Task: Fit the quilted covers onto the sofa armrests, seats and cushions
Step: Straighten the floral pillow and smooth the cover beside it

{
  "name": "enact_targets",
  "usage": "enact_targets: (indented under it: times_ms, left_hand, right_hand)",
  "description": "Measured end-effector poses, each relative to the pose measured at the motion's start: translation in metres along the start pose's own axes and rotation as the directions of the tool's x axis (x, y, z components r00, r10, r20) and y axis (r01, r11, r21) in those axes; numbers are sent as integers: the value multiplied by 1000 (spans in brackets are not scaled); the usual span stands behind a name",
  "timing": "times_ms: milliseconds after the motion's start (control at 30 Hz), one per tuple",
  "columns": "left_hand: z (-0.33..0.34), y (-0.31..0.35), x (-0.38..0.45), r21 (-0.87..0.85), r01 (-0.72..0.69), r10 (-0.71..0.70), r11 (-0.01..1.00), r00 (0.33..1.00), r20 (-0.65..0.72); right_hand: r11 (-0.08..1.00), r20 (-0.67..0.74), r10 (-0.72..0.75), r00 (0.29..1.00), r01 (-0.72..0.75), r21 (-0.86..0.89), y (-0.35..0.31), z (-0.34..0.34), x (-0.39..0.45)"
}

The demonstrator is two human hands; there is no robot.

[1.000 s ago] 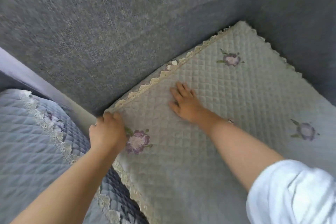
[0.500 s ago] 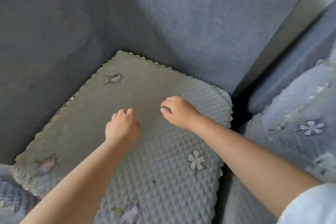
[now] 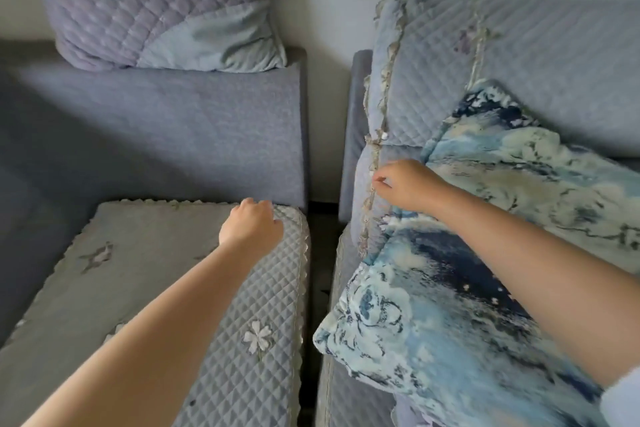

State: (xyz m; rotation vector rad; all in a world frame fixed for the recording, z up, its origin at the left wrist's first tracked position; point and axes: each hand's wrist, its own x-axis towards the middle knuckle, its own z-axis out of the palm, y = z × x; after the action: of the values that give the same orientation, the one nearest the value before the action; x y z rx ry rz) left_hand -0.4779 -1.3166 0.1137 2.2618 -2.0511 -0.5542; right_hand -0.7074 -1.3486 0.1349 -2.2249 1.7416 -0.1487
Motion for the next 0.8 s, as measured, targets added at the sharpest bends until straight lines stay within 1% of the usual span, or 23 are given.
enact_targets:
  times_ms: [100, 167, 267, 333, 400, 467, 500, 567, 633, 733, 767, 800]
  left_hand:
    - [-9, 45, -10, -13, -75, 76, 997, 997, 35]
    - [-13, 70, -20, -10, -136, 137, 991, 989, 54]
    - [-17, 109, -34, 34, -235, 233, 971, 971, 49]
    - [-18, 132, -40, 57, -272, 269, 960, 961, 68]
    - [-15, 152, -41, 73, -295, 286, 953, 952, 109]
    - [-3, 186, -41, 72, -305, 293, 950, 946, 140]
    - [-1, 195, -41, 60, -299, 288, 953, 947, 141]
    - [12, 218, -43, 32, -286, 279, 958, 949, 149]
    - [34, 254, -45, 34, -279, 271, 960, 950, 157]
    - [55, 286, -42, 29, -279, 271, 960, 950, 152]
    - [61, 291, -43, 17, -302, 293, 953, 935, 200]
    - [69, 303, -34, 6, -325, 311, 946, 907, 283]
  right_hand:
    - [985, -14, 172, 985, -173, -2, 55, -27, -32]
    - [958, -36, 286, 958, -285, 27, 81, -45, -59]
    - [910, -131, 413, 901, -403, 102, 123, -70, -104]
    - [864, -139, 501, 854, -485, 136, 155, -84, -130]
    - [824, -123, 567, 815, -555, 114, 188, -90, -146]
    - [782, -117, 618, 778, -623, -17, 227, -102, -160]
    - [775, -113, 614, 781, -624, -102, 236, -104, -160]
    - [777, -59, 578, 814, -571, -263, 254, -105, -159]
    - [788, -24, 548, 836, -526, -320, 287, -106, -158]
    - [770, -21, 607, 794, -595, -230, 327, -103, -149]
    - [765, 1, 627, 779, -615, -193, 338, -99, -150]
    - [766, 34, 637, 770, -628, -135, 357, -100, -143]
